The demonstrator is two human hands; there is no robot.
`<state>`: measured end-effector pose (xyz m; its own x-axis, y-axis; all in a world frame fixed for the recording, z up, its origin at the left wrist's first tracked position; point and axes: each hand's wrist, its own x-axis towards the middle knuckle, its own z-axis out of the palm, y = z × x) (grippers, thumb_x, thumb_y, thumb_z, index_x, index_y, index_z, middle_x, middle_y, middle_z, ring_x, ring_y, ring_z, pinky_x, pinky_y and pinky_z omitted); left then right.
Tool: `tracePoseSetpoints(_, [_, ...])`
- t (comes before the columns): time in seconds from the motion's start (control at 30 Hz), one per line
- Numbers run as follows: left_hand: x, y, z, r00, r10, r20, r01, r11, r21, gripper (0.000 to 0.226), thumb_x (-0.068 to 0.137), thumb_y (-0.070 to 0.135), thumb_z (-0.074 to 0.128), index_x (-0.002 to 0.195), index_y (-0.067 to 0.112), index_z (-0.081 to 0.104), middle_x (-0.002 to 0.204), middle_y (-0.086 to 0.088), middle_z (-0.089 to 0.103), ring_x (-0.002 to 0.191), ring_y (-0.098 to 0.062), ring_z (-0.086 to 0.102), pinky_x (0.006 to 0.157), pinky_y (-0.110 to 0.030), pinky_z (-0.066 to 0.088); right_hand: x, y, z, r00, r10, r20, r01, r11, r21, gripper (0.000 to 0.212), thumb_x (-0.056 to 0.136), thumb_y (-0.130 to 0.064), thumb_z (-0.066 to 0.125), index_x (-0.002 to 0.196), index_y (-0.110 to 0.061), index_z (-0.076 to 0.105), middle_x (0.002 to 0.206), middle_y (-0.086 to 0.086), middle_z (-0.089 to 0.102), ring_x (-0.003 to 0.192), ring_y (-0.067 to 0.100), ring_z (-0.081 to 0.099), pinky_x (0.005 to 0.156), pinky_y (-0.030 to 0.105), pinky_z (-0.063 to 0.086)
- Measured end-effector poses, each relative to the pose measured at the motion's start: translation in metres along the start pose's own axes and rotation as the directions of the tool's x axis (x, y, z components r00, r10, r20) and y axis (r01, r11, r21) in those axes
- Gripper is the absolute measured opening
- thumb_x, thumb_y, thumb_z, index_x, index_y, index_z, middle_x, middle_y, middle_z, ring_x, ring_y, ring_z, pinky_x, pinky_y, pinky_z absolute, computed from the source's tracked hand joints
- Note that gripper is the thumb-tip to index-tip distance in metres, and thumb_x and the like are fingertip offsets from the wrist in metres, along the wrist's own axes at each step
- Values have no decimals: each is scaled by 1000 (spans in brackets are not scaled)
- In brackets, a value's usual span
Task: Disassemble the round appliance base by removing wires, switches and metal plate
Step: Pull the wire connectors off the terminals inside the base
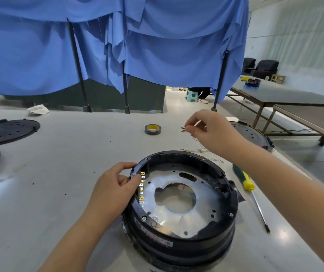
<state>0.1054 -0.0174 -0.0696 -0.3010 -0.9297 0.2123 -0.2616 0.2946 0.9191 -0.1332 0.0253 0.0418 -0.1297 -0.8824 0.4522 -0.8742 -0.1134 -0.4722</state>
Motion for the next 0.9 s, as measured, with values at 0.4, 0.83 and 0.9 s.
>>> tracePoseSetpoints(0.4, [3, -3, -2, 1000, -7, 2, 7, 1000, 7, 25, 85, 24, 68, 94, 48, 65, 52, -3, 50, 48, -17, 45, 51, -39, 50, 40, 75, 46, 971, 136, 198, -90, 970, -225, 6, 91, -15, 63, 93, -11, 67, 95, 0, 56, 86, 18, 54, 79, 28, 43])
tracePoseSetpoints(0.83, [8, -5, -3, 1000, -10, -19, 10, 1000, -28, 25, 86, 23, 67, 97, 45, 66, 54, -17, 48, 49, -18, 43, 50, -35, 45, 43, 118, 82, 913, 219, 344, -147, 964, -224, 16, 87, -4, 63, 101, -6, 72, 108, 12, 69, 84, 13, 52, 77, 20, 38])
tracePoseSetpoints(0.9, [7, -4, -3, 1000, -11, -18, 10, 999, -36, 25, 86, 23, 67, 96, 45, 66, 59, -26, 50, 50, -20, 43, 51, -36, 45, 41, 117, 80, 928, 209, 307, -162, 972, -173, 11, 86, -10, 67, 95, -7, 73, 103, 11, 70, 83, 15, 54, 77, 23, 41])
